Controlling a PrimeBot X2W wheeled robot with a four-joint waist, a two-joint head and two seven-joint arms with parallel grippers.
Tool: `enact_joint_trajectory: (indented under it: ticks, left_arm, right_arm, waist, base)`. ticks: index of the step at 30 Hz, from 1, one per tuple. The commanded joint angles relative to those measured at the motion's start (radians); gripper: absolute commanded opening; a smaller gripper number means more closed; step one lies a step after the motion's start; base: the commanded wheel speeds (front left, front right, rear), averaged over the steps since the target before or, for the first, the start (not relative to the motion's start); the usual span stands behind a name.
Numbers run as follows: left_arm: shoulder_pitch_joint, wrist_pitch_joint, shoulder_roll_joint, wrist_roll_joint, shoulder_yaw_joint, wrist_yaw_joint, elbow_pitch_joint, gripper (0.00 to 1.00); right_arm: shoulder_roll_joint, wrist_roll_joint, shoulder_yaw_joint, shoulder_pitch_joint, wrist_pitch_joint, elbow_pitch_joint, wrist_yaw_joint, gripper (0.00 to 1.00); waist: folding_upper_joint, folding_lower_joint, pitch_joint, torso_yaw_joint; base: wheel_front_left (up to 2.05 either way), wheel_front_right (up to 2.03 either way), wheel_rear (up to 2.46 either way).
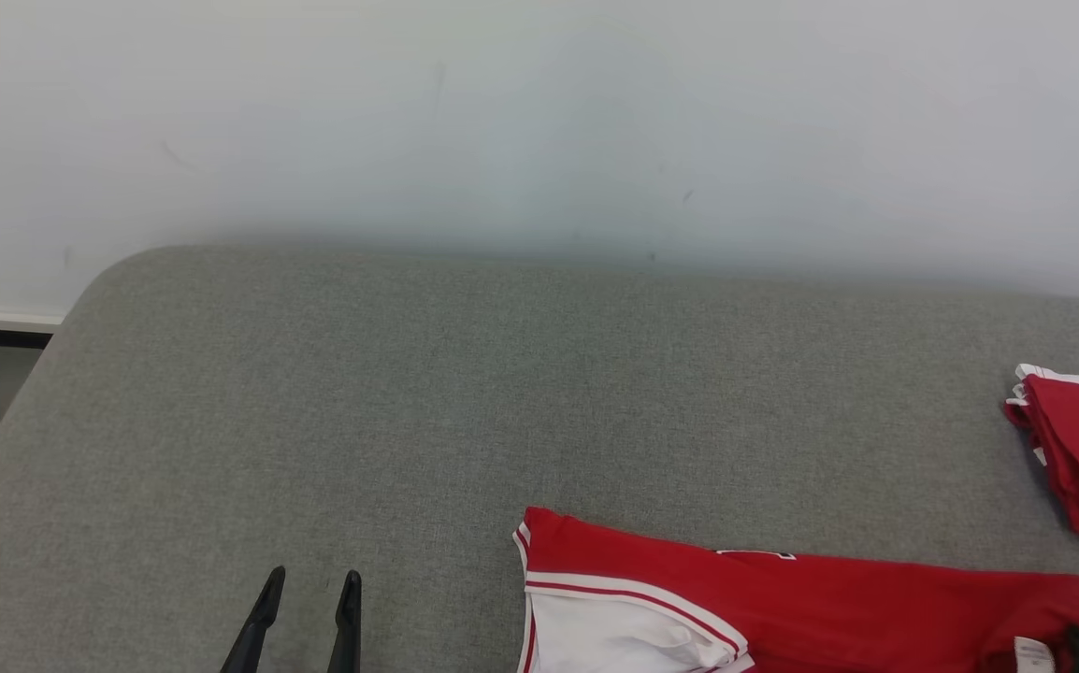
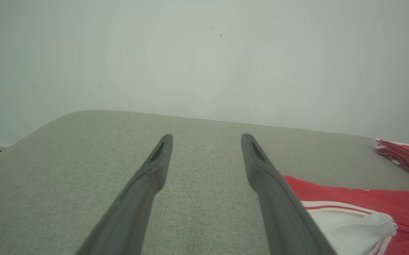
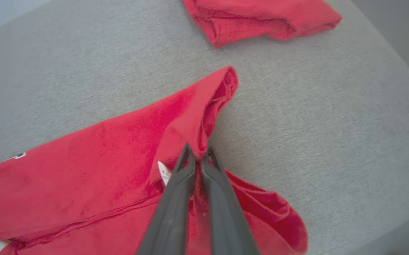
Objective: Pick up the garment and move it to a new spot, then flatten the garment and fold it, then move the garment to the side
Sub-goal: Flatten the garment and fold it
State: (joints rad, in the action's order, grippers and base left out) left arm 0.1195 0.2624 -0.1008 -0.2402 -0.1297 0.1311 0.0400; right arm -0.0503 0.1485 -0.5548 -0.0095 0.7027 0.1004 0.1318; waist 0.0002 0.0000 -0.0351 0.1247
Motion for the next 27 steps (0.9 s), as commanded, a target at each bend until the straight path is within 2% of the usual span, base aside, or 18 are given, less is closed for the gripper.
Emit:
enact_joint_trajectory:
  ticks: [1,2,4,5,8,12,17,27]
  left_arm:
    - [0.012,0.003,0.002,0.005,-0.002,-0.001,0.002,1.0]
    - [0.012,0.003,0.002,0.005,-0.002,-0.001,0.002,1.0]
    - [0.011,0.003,0.003,0.005,-0.006,-0.001,0.003,1.0]
    - [0.011,0.003,0.003,0.005,-0.006,-0.001,0.003,1.0]
    - [0.009,0.003,0.002,0.005,-0.011,-0.001,0.005,1.0]
    - [0.007,0.003,0.003,0.006,-0.015,-0.001,0.007,1.0]
    - [0.005,0.003,0.004,0.008,-0.02,-0.001,0.009,1.0]
    - [-0.001,0.003,0.011,0.013,-0.022,-0.001,0.008,1.0]
  right_arm:
    - [0.0,0.078,0.05,0.02,0.023,-0.026,-0.003,0.0]
    - [0.0,0.078,0.05,0.02,0.023,-0.026,-0.003,0.0]
    - [-0.001,0.165,0.162,0.061,0.056,-0.094,-0.003,0.0]
    - [-0.001,0.165,0.162,0.061,0.056,-0.094,-0.003,0.0]
    - [0.0,0.238,0.279,0.088,0.072,-0.151,-0.003,0.0]
    - [-0.001,0.272,0.407,0.101,0.067,-0.173,-0.003,0.0]
    - [0.0,0.271,0.568,0.053,0.03,-0.108,-0.003,0.0]
    - [0.0,0.308,0.806,-0.11,-0.066,0.086,-0.003,0.0]
  waist:
    - [-0.0002,0.0,-0.007,-0.005]
    - [-0.0002,0.0,-0.007,-0.005]
    - [-0.0002,0.0,-0.013,-0.006]
    - [-0.0002,0.0,-0.013,-0.006]
    - [-0.0002,0.0,-0.017,-0.003]
    - [-0.0002,0.0,-0.019,0.005]
    - [-0.0002,0.0,-0.016,0.021]
    - [-0.0002,0.0,-0.004,0.063]
  base:
    - [0.0,0.0,0.0]
    - [0.0,0.0,0.0]
    - [0.0,0.0,0.0]
    - [0.0,0.0,0.0]
    - [0.0,0.0,0.0]
    - [0.0,0.0,0.0]
    - [0.0,0.0,0.0]
    - [0.0,0.0,0.0]
